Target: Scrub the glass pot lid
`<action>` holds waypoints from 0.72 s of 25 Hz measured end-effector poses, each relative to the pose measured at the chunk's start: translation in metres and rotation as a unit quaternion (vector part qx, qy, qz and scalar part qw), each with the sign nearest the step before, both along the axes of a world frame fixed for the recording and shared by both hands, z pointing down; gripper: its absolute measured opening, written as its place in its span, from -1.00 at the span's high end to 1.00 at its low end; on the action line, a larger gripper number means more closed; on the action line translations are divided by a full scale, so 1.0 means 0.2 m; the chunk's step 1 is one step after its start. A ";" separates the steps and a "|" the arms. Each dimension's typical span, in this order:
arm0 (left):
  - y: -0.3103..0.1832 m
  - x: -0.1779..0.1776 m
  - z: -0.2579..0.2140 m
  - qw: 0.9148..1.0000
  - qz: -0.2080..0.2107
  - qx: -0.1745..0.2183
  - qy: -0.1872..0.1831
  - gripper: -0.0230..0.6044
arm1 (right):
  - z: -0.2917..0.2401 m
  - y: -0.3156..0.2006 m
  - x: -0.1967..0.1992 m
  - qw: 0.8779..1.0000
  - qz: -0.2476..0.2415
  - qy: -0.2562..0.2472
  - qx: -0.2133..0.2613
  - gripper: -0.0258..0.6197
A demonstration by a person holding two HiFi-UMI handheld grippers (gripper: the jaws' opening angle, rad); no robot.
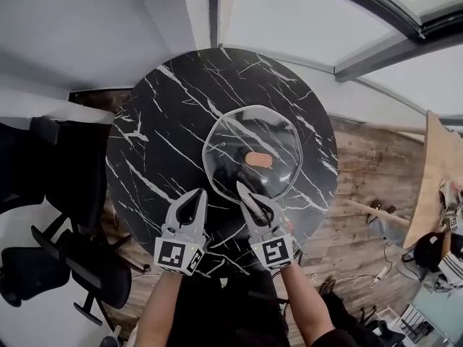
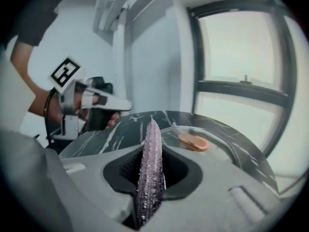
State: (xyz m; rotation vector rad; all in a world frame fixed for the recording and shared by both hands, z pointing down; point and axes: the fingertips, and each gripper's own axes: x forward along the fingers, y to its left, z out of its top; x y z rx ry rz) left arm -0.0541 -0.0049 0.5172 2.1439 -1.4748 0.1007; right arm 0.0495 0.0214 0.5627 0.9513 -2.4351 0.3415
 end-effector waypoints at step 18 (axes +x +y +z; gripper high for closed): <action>-0.15 0.09 -0.03 1.000 0.011 0.003 0.001 0.92 | 0.22 -0.42 0.74 0.943 0.314 0.000 -0.113 0.68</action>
